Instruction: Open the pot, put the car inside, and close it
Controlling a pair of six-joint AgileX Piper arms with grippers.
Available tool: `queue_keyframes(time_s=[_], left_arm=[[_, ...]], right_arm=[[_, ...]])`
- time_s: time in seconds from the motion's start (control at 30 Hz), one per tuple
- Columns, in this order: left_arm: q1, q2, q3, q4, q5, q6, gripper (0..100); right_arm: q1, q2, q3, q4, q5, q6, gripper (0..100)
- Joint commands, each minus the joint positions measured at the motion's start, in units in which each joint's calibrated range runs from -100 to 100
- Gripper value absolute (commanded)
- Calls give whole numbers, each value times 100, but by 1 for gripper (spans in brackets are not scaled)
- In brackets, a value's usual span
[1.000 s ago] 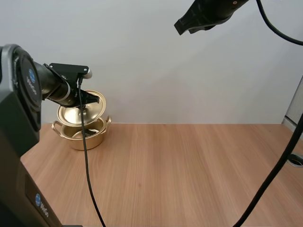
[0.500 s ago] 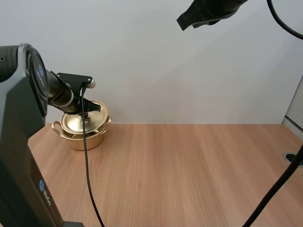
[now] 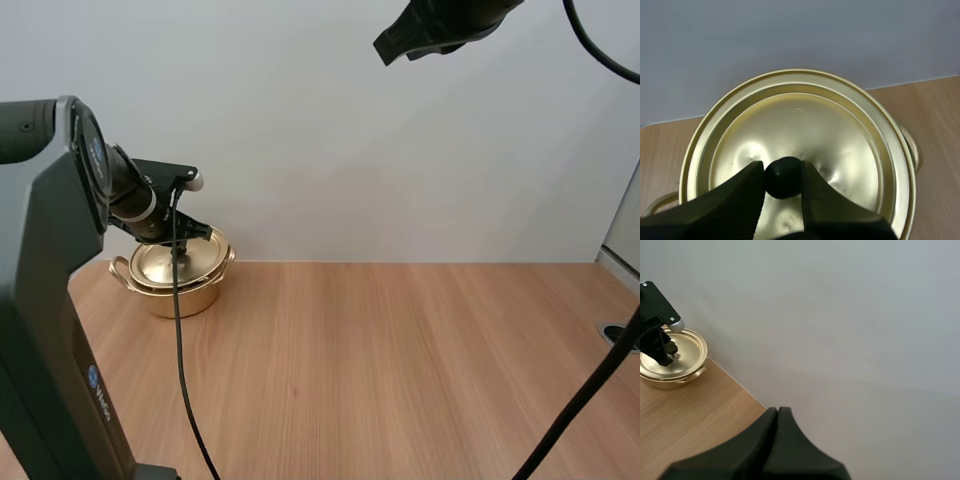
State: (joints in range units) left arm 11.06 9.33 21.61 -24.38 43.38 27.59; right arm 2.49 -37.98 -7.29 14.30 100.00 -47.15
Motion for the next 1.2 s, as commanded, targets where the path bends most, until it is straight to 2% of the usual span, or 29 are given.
queue_keyframes(time_s=[0.0, 0.37, 0.43, 0.5, 0.57, 0.6, 0.63, 0.67, 0.83, 1.03, 1.17], left_arm=[[5, 72, 0, 246, 121, -49, 0], [5, 345, 0, 233, -21, 27, 0], [5, 334, 0, 233, -29, 125, 4], [5, 334, 0, 233, -29, 133, 19], [5, 334, 0, 233, -29, 133, 48], [5, 334, 0, 233, -29, 133, 58], [5, 308, 0, 233, 15, 123, 84], [5, 289, 0, 233, 54, 123, 100], [5, -233, 0, 250, -18, -177, 100], [5, -1668, 0, 58, -781, -886, 100], [5, -2848, 0, -145, 31, -1749, 80]], right_arm=[[1, -3, 3, -4, 0, 7, 0], [1, -3, 3, -4, 0, 7, 0], [1, -3, 3, -4, 0, 7, 0], [1, -3, 3, -4, 0, 7, 0], [1, -3, 3, -4, 0, 7, 0], [1, -3, 3, -4, 0, 7, 0], [1, -3, 3, -4, 0, 7, 0], [1, -3, 3, -4, 0, 7, 0], [1, 57, 3, -4, 0, 7, 0], [1, 184, 16, -95, -160, 232, 0], [1, 183, 325, -94, -545, 278, 0]])
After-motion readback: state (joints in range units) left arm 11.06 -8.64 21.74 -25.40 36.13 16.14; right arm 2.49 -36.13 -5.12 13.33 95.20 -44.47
